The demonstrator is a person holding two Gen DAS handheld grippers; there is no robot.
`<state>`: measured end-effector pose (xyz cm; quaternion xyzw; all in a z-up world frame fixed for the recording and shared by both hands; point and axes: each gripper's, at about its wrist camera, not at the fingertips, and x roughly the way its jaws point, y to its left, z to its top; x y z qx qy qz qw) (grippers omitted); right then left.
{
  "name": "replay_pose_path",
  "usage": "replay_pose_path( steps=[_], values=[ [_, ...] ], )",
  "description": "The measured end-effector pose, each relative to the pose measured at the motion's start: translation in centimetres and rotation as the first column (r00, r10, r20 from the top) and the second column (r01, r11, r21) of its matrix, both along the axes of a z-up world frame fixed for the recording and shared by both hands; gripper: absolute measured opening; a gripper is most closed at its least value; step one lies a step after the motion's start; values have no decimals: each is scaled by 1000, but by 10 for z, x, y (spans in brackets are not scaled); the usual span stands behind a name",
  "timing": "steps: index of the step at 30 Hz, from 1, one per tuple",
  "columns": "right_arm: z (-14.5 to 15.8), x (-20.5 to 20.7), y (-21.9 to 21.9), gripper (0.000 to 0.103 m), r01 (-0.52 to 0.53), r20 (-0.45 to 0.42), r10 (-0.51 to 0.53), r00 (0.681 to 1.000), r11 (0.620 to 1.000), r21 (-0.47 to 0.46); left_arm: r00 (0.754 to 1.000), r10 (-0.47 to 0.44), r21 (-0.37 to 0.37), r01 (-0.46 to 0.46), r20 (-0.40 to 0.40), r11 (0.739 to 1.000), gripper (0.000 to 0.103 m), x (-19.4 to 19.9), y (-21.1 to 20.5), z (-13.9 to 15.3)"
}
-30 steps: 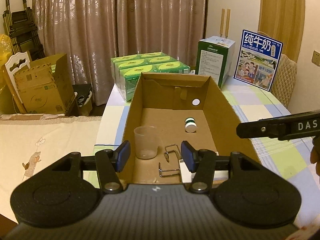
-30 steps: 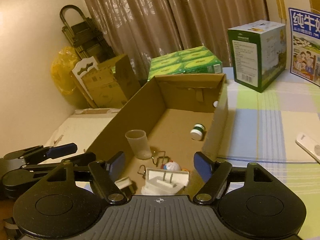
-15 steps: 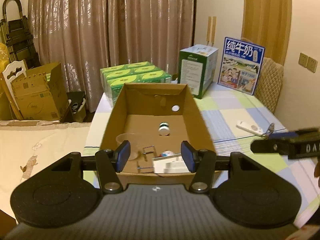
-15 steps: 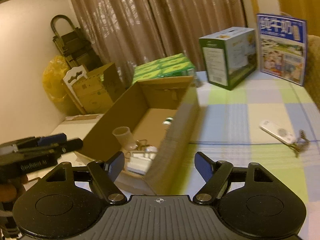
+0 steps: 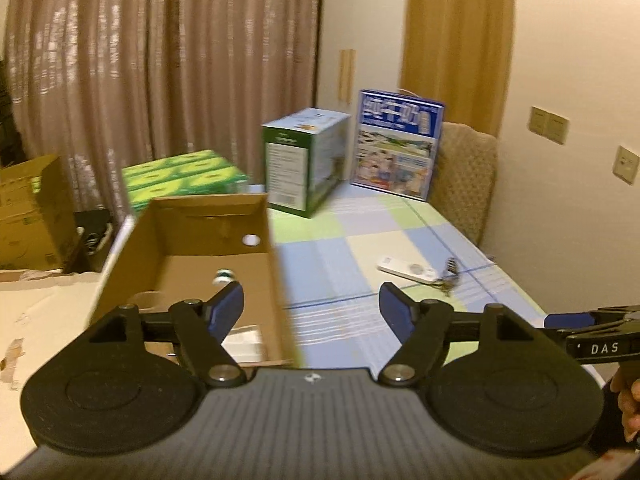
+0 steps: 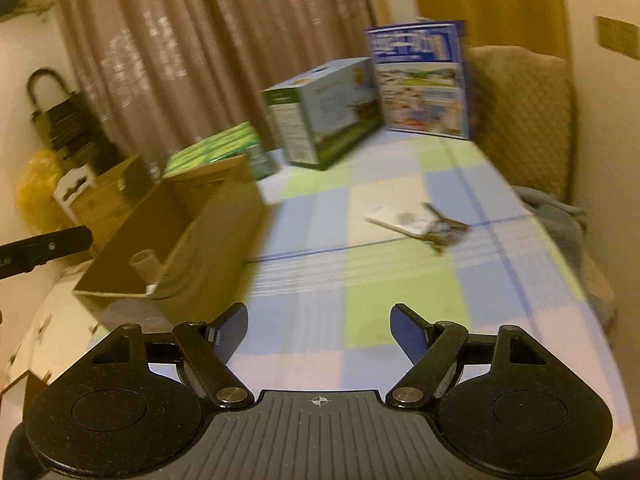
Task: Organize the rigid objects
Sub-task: 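Move both open grippers back over the remote and cord on the table, then grasp the leopard-print cord with the right gripper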
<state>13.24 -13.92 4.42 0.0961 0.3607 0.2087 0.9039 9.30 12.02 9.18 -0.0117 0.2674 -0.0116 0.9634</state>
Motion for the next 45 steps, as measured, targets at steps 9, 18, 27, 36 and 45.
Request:
replay_pose_path(
  steps=[9,18,27,36,45],
  values=[
    [-8,-9,-51,76,71,7,-70,997,997,-29,996,-80,8,81,-38,997,80,17,-55,-20],
    [-15,6,-76,76,98,20,-97,995,994,-40,991,-118,40,121,-68,992,80,39,-88,-37],
    [-35,53,-83,76,58,53,-53,997,994,-97,984,-147,84,156,-101,984,80,78,-113,-67],
    [-76,118,-71,76,-35,70,50,996,979,-199,973,-168,108,186,-159,977,80,129,-125,-116],
    [-117,162,-36,76,-134,140,201,970,914,-383,971,-172,105,191,-163,976,80,166,-119,-158]
  ],
)
